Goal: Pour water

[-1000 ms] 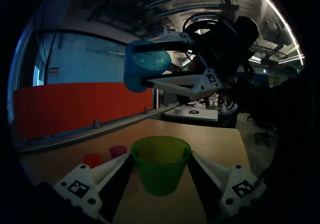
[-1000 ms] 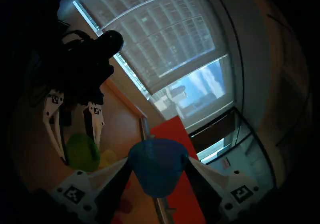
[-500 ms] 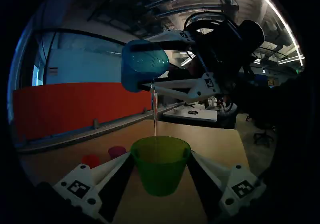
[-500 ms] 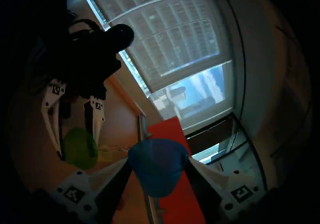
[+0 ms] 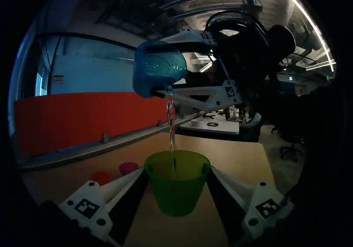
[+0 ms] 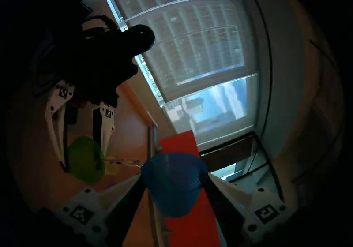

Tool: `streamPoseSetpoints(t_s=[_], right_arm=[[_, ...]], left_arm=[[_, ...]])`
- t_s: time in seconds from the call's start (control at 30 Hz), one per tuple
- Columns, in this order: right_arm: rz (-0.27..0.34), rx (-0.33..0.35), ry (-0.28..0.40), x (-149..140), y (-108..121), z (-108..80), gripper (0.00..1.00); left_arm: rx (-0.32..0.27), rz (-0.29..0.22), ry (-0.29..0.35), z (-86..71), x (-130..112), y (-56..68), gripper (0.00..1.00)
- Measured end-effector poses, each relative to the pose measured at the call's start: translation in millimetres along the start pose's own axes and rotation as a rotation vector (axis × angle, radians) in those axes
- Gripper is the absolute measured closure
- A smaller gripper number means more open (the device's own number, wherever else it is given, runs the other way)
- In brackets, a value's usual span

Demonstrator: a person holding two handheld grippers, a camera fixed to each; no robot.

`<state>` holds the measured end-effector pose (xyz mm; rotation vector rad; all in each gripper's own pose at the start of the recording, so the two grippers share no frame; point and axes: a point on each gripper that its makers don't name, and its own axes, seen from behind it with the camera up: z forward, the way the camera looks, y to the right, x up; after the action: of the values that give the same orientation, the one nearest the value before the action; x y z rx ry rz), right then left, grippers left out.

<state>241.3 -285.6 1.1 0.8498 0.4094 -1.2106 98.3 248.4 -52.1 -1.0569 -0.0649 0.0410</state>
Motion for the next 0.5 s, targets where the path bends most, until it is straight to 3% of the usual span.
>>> streamPoseSetpoints(t_s=[0.5], right_arm=[[-0.064, -0.023, 0.004, 3.9, 3.2, -1.0, 0.10]], left_arm=[[0.000, 0.008, -0.001, 1.5, 1.0, 0.6, 0.13]])
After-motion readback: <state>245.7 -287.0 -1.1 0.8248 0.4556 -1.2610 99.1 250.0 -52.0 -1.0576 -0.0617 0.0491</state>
